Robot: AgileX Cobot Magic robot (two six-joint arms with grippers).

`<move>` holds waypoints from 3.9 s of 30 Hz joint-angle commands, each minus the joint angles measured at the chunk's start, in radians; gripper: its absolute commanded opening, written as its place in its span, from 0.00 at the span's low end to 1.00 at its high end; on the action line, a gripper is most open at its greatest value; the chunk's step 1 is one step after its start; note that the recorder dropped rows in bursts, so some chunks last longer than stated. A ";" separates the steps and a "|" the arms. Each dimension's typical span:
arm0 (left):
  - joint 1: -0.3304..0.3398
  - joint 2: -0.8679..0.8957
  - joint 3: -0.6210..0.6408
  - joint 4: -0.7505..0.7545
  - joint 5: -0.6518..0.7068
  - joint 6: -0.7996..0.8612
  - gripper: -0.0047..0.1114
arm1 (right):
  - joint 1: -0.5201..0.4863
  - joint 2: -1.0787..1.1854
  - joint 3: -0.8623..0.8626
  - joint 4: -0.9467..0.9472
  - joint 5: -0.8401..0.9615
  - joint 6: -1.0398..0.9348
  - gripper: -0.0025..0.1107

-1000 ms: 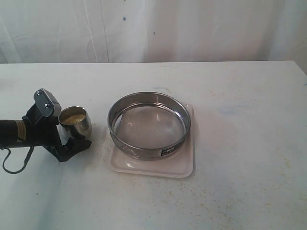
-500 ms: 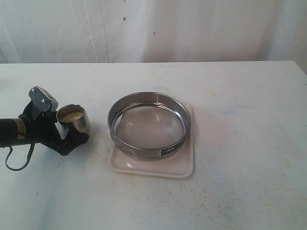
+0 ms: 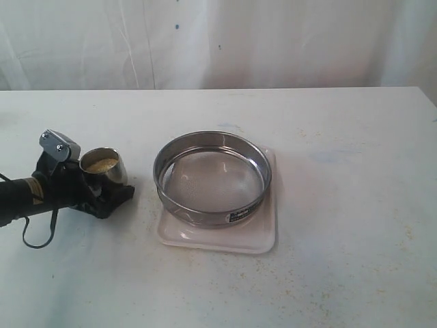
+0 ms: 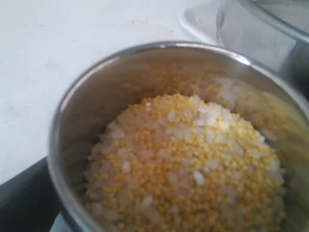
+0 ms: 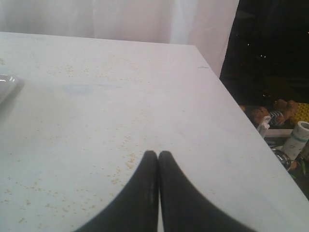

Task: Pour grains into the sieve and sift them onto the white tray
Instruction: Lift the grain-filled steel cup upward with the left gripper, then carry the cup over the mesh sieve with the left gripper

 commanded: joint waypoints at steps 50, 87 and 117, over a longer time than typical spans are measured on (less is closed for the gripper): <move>-0.001 0.037 -0.092 0.006 -0.111 -0.051 0.04 | 0.004 -0.004 0.002 -0.001 -0.010 -0.002 0.02; -0.406 -0.283 -0.184 -0.102 0.302 0.030 0.04 | 0.004 -0.004 0.002 -0.001 -0.010 -0.002 0.02; -0.540 -0.234 -0.432 0.198 0.857 -0.052 0.04 | 0.004 -0.004 0.002 -0.001 -0.010 -0.002 0.02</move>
